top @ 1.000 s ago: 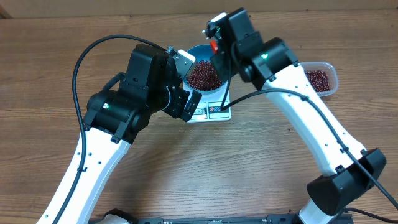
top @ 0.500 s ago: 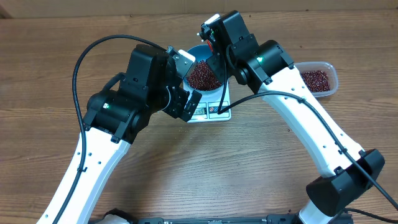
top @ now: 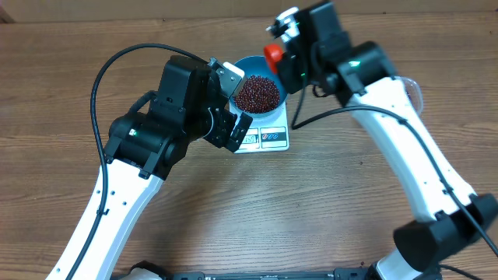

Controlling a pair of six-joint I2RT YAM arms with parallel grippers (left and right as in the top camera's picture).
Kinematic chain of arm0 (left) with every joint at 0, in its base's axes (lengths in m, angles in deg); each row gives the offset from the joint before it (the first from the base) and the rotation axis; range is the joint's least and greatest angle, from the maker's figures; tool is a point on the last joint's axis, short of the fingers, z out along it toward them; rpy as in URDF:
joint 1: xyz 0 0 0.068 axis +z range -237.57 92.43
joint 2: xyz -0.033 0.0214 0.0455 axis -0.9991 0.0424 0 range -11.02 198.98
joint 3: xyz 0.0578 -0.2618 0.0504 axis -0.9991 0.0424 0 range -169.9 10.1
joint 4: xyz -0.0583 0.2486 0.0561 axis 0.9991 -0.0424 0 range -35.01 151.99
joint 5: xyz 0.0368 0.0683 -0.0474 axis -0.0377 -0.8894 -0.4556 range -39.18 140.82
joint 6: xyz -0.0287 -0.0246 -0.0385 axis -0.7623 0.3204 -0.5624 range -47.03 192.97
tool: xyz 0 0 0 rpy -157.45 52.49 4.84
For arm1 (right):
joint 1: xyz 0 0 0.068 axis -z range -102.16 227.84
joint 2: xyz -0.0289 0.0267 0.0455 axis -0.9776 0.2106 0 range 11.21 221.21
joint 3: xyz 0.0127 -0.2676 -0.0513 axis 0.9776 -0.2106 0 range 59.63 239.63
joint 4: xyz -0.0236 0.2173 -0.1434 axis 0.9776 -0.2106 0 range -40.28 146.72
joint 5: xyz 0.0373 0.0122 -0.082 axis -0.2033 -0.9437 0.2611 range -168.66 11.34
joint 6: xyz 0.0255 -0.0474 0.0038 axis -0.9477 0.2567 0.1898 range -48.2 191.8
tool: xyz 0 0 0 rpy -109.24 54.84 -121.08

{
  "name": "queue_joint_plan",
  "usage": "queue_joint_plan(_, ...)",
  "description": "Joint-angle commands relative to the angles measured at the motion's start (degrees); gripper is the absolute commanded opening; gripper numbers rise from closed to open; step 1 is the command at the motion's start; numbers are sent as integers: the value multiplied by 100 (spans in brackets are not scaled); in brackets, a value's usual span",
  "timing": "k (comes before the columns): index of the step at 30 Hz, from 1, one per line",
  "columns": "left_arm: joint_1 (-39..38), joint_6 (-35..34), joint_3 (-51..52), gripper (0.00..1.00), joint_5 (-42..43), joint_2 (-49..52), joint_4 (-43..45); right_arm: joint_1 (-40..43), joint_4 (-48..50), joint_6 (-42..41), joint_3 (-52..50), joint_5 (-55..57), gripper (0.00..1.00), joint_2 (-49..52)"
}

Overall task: Scoop item into bowl and weigh 150g on scale
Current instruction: 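Move the scoop with the right gripper back to the bean tub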

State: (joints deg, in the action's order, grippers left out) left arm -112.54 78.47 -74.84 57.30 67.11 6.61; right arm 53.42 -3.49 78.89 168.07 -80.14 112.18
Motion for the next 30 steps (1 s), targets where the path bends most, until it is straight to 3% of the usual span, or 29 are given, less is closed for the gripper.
queue_joint_plan(1, 22, -59, -39, 100, 44, 33, -11, 367, -31, -284, 195, -584, 4, -603)
queue_joint_plan(21, 22, -59, -39, 99, 44, 33, -11, 2964, -1174, -1110, 136, -1665, 4, -787)
queue_joint_plan(30, 22, -59, -39, 99, 44, 33, -11, 3585, -680, -2553, -1115, -1644, 4, -632)
